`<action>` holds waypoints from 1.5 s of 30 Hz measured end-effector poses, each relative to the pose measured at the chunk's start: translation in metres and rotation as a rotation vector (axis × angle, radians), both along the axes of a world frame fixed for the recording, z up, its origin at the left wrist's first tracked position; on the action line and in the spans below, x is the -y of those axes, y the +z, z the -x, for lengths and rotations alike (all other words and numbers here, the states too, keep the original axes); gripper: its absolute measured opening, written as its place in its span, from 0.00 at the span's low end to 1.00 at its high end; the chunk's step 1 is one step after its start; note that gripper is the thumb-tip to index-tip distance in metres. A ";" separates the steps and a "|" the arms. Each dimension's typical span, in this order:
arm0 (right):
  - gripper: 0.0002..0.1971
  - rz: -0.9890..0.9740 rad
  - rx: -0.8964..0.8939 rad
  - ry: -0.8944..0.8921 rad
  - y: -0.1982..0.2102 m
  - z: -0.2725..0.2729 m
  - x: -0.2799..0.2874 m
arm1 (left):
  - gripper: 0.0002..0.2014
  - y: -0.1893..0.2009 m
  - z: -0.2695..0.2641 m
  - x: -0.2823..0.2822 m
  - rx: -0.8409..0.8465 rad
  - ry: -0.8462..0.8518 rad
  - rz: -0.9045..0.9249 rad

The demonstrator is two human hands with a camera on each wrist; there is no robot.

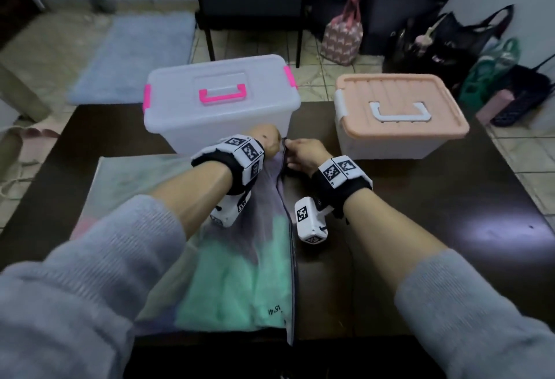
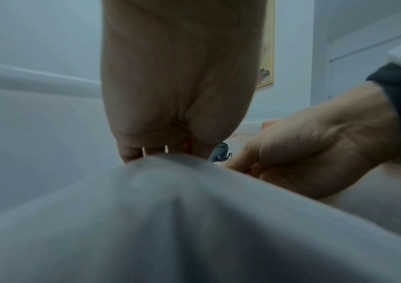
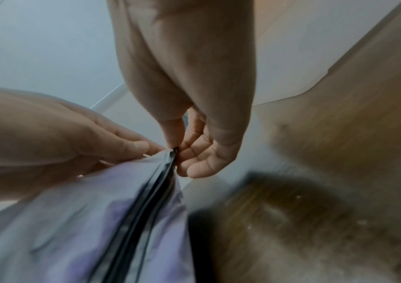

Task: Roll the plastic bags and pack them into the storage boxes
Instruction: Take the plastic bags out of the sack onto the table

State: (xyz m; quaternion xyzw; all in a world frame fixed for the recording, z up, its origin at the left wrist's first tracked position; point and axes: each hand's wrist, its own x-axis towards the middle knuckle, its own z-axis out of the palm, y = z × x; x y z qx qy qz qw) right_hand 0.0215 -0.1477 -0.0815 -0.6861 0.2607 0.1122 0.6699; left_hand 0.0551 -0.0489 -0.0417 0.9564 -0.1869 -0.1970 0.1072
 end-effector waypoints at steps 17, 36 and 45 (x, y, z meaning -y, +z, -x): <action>0.09 -0.031 0.059 0.009 -0.004 0.007 0.011 | 0.10 -0.010 -0.006 0.008 0.083 0.104 0.123; 0.14 -0.072 -0.206 0.289 -0.005 0.071 0.010 | 0.10 0.000 0.011 0.018 0.156 0.121 -0.059; 0.12 -0.169 -0.007 -0.012 -0.020 0.090 -0.008 | 0.18 0.007 0.049 0.030 0.307 -0.044 -0.372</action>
